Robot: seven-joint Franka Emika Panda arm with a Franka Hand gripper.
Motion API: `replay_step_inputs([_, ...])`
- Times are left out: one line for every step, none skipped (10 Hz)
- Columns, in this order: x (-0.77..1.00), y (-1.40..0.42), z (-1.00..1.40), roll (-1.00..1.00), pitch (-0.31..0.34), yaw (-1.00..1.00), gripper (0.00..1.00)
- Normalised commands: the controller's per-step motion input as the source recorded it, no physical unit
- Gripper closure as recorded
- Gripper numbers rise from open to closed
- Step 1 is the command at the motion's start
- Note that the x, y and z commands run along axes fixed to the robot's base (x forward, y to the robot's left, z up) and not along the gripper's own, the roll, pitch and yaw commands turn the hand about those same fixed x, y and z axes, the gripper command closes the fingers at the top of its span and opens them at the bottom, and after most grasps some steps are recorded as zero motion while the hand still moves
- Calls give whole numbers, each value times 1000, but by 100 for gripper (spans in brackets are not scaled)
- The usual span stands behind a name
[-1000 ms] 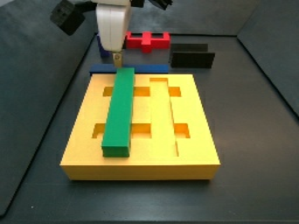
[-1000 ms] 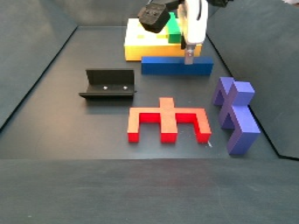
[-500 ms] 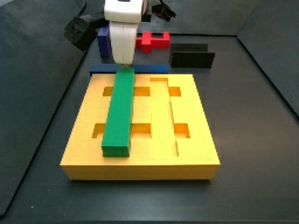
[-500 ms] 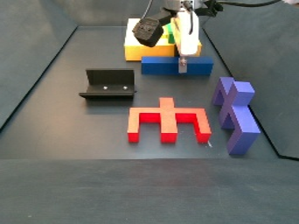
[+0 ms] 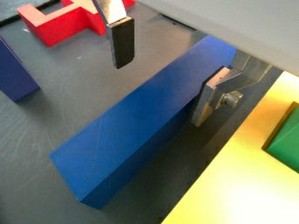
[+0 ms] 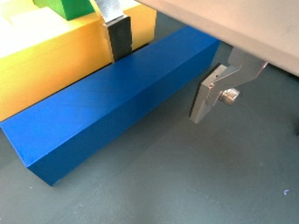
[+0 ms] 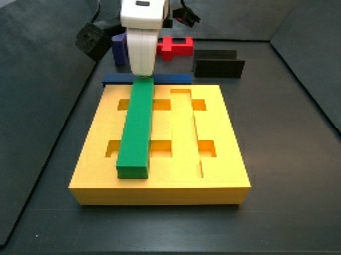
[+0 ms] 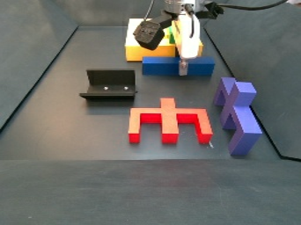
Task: Pick up the blue object. Move up. Move to above the board. Insert the blue object.
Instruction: Pick up the blue object.
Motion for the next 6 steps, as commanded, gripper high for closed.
replay_step_inputs([0,0,-126,-21,-9,0,0])
replay_step_inputs([0,3,-203,-19,-10,0,0])
replay_step_inputs([0,3,-186,-21,0,0,0])
replay_step_inputs([0,11,-71,-30,0,0,0])
replay_step_inputs([0,9,26,0,0,0,0])
replay_step_inputs([-86,0,343,0,7,-120,0])
